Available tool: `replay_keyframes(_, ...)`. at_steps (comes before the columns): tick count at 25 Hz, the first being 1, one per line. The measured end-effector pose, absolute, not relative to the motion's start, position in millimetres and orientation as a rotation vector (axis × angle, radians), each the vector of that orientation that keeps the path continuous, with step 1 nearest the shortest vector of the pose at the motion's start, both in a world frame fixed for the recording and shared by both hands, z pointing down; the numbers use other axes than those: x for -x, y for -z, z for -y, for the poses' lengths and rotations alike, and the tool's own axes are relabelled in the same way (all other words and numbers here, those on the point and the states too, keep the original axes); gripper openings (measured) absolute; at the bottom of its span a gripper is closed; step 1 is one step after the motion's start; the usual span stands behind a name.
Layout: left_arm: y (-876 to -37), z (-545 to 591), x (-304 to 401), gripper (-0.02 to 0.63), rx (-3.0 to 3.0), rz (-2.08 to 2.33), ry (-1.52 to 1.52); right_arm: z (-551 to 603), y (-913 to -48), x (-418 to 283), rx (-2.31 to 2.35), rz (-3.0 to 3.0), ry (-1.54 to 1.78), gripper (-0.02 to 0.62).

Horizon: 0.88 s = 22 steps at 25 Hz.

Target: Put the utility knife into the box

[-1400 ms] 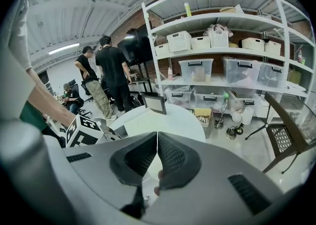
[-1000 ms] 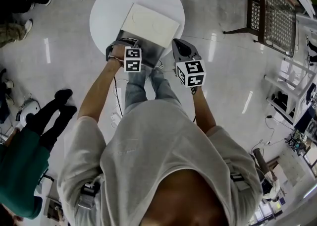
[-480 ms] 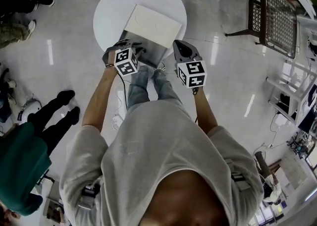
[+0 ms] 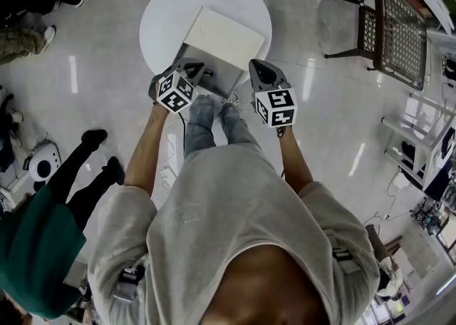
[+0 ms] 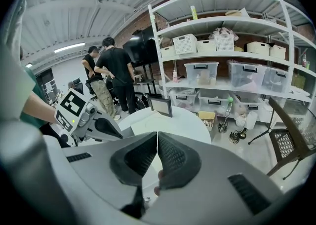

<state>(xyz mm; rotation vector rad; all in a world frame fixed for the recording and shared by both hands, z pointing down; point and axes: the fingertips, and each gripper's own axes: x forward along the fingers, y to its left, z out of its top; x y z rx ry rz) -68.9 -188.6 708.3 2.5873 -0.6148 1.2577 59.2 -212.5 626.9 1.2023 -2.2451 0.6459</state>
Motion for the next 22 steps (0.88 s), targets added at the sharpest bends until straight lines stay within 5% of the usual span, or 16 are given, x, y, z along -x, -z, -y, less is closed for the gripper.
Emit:
replay_keyframes(13,-595,238,151,0.018,-2.404,1.397,-0.478,213,-608,-49,-1.210,2.295,-0.586,0.031)
replay_keyframes(22,-539,237,178,0.018,-2.380,1.552,-0.316,227,-579,-44,-1.249,2.358,-0.520,0.031)
